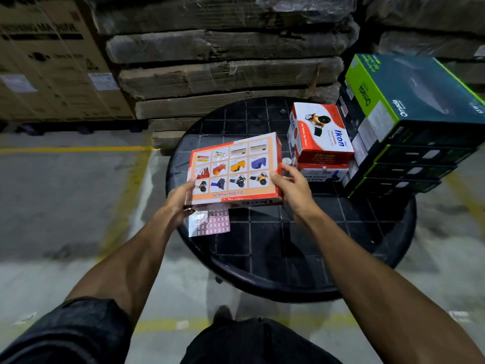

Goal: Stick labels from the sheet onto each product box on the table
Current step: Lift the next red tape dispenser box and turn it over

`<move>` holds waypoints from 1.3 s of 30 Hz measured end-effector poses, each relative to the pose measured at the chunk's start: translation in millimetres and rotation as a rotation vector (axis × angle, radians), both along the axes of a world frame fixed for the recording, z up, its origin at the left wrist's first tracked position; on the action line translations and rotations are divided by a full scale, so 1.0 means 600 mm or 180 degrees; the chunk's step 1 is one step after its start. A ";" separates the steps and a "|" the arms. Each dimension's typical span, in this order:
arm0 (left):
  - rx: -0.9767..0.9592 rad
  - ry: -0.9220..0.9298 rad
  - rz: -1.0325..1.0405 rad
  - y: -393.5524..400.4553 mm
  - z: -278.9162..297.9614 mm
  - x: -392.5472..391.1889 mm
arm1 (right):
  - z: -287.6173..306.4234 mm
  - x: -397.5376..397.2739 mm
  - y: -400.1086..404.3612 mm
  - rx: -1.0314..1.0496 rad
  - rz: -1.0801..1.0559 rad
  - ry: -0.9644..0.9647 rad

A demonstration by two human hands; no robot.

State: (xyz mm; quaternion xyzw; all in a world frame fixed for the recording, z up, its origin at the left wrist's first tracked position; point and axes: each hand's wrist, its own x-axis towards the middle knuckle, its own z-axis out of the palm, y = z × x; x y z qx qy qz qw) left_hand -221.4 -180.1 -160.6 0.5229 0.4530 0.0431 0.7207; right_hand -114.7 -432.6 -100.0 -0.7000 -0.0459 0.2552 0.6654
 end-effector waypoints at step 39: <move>0.4983 -0.0756 -0.2969 -0.115 0.107 0.077 | -0.010 0.021 -0.027 -0.3037 0.1065 -0.3638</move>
